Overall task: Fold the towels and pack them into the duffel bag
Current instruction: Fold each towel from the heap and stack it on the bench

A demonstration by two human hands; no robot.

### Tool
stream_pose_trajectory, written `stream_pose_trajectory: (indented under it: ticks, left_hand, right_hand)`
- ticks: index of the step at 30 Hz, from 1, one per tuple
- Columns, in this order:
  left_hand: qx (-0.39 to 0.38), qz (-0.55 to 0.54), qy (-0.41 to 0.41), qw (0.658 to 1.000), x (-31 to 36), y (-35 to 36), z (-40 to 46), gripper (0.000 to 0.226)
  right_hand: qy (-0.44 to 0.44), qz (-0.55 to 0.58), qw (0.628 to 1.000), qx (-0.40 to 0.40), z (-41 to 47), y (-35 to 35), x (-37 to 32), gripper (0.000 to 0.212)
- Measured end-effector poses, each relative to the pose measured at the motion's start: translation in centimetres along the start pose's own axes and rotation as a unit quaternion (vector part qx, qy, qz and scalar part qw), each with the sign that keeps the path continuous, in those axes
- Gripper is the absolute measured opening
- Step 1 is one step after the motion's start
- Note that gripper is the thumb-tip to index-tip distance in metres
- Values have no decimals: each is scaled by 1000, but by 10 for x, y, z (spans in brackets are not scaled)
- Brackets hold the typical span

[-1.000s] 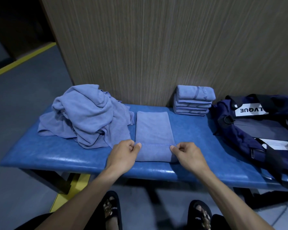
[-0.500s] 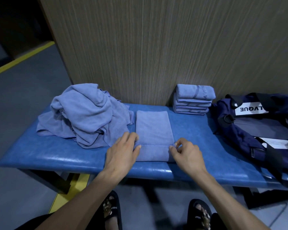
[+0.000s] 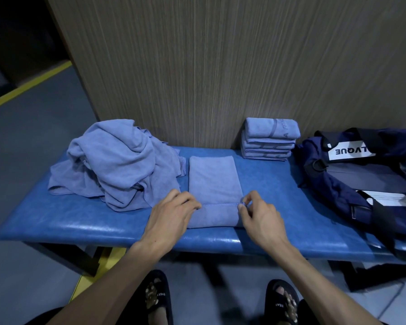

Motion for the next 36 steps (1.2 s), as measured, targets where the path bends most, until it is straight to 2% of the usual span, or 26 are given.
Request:
stream_pose_trajectory:
  ticks: [5,9,11,12,15,17,19,21,24,29,32,36]
  left_hand:
    - [-53,-39,18,998,-3,-1,-1,20]
    - [-172,-91,-13,981,-3,-8,-9,50]
    - [-189,-65,8,980,-5,-5,-13,64]
    - [-188,-53,19,981,-7,-2,-14,64]
    - [-158,-37,33,986,-10,2,-14,52]
    - [-135,-15,55,989,-10,2,-14,48]
    - [-126,6,73,989,-9,3,-16,47]
    - [-122,11,73,990,-8,3,-17,45]
    - [-115,-3,57,992,-9,2,-15,41]
    - [-153,-114,-21,981,-14,-1,-8,40]
    - [-151,-171,-52,972,-14,-6,-6,40]
    - [-183,-185,-52,964,-11,-6,-12,33]
  right_hand:
    - [11,-20,999,-30,1,-1,-1,16]
    - [16,-21,998,-50,4,-1,1,11]
    - [13,-25,998,-48,3,-2,1,11]
    - [4,-36,999,-32,1,-3,1,12]
    - [-97,-65,991,70,-5,-10,-7,13]
    - [-204,-120,964,118,-10,-10,-14,10]
    - [-289,-165,935,125,-14,-7,-15,5]
    - [-316,-167,931,77,-19,-6,-12,21]
    - [-306,-171,936,14,-21,-8,-5,47]
    - [-286,-175,942,25,-18,-12,-7,39]
    - [-275,-157,948,32,-17,-17,-7,39]
    - [-218,-47,974,-48,-10,-24,-1,41]
Point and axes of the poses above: each hand's wrist, its own z-axis towards the middle knuckle, its own y-axis out of the palm, x = y × z, the point moved 4 cm from there along z, towards the middle knuckle, and after that the axes turned 10 degrees about -z, right-handed, at the moved point
